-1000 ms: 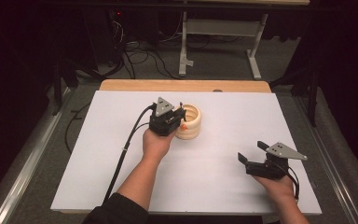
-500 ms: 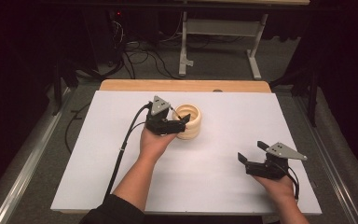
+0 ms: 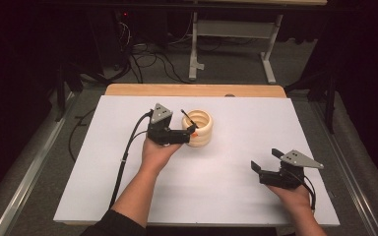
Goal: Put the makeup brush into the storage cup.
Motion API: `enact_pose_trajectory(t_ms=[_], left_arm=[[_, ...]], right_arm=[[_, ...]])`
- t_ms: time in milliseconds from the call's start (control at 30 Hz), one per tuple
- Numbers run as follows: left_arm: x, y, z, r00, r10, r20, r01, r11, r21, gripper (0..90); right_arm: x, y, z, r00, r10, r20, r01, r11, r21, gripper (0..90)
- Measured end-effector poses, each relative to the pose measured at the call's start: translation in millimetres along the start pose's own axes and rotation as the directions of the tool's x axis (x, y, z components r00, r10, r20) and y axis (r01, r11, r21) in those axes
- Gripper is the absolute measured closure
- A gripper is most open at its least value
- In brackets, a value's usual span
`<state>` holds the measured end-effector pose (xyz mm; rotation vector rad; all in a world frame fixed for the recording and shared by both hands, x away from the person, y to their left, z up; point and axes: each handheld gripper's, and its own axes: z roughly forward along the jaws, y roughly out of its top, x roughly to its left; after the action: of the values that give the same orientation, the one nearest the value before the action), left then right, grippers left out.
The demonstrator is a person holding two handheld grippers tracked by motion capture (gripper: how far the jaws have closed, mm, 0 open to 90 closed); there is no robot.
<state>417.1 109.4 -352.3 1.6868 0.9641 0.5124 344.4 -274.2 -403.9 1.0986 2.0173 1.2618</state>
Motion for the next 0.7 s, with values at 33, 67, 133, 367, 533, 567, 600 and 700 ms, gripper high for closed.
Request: enact_pose_trajectory(t_ms=[33,67,133,367,533,567,600,700], left_arm=[[1.6,-1.5,-1.3,1.0,-0.004,-0.001,0.004,1.0,0.003,3.4],[3.1,-3.2,-2.5,1.0,-0.008,-0.001,0.008,1.0,0.004,3.4],[5.2,-6.9,-4.8,0.9999,-0.013,-0.001,0.013,0.9999,0.009,3.3],[9.2,-20.8,-13.8,0.9999,-0.016,0.002,0.016,0.9996,0.025,3.1],[13.0,-30.0,-23.7,0.9996,-0.028,0.004,0.028,0.9994,0.021,3.3],[13.7,-31.5,-26.3,0.9996,-0.03,0.002,0.03,0.9993,0.022,3.3],[14.4,-33.0,-28.6,0.9995,-0.032,0.001,0.032,0.9993,0.02,3.3],[16.2,-37.4,-36.1,0.9995,-0.031,-0.011,0.031,0.9993,0.019,3.3]], right_arm=[[0.2,0.0,-0.1,1.0,0.0,-0.001,0.0,1.0,0.001,11.2],[0.4,0.0,-0.2,1.0,0.0,0.003,0.0,1.0,0.003,11.2],[0.3,0.0,-0.1,1.0,-0.002,0.003,0.002,1.0,0.003,11.2],[0.2,-0.2,0.2,1.0,-0.004,0.005,0.004,1.0,0.009,11.2],[0.6,-0.3,-0.1,1.0,-0.002,0.005,0.002,1.0,0.01,11.2],[0.5,-0.3,0.0,1.0,-0.003,0.005,0.003,1.0,0.009,11.1],[0.4,-0.4,0.0,1.0,-0.004,0.005,0.004,1.0,0.009,11.2],[0.5,-0.4,0.1,1.0,-0.004,0.006,0.004,1.0,0.011,11.1]])
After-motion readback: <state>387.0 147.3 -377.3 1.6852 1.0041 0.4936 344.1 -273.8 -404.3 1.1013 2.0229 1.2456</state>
